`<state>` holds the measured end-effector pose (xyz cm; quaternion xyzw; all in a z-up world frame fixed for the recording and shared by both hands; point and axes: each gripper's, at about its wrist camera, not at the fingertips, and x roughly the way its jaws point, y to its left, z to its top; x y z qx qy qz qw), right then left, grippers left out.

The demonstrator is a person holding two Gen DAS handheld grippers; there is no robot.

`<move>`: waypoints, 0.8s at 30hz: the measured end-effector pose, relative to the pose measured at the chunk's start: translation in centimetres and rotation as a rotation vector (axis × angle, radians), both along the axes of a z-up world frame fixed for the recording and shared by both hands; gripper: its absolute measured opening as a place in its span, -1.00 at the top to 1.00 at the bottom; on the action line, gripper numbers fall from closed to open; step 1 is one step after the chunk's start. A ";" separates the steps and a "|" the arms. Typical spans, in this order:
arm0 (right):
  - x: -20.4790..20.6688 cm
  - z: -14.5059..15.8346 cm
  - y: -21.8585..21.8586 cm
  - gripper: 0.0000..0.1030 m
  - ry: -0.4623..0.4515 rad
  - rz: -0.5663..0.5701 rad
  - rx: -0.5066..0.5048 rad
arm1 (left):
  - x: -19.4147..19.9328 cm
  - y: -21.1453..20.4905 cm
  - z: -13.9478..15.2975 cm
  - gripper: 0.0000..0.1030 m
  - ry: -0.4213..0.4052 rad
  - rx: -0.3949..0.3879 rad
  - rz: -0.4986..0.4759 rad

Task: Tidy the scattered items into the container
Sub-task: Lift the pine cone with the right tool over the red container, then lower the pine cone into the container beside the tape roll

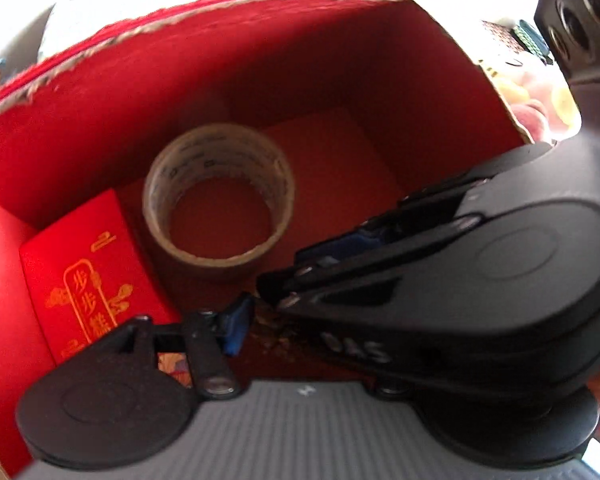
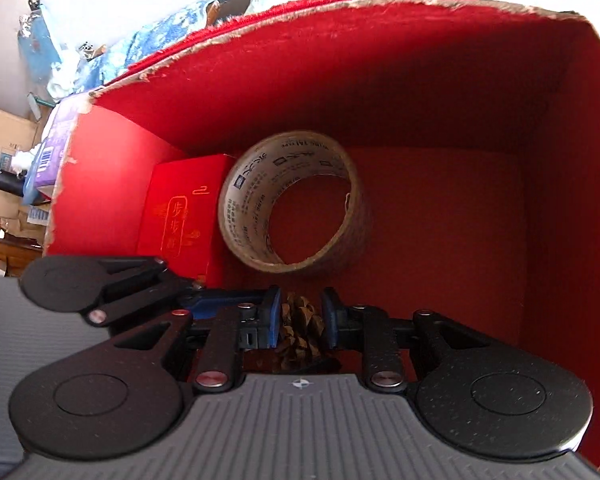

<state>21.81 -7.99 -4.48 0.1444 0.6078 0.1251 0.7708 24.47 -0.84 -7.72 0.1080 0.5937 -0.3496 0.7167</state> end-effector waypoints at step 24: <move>-0.8 3.2 0.0 0.37 -0.060 -0.006 -0.028 | 0.3 1.2 0.5 -0.41 -0.036 -0.002 0.155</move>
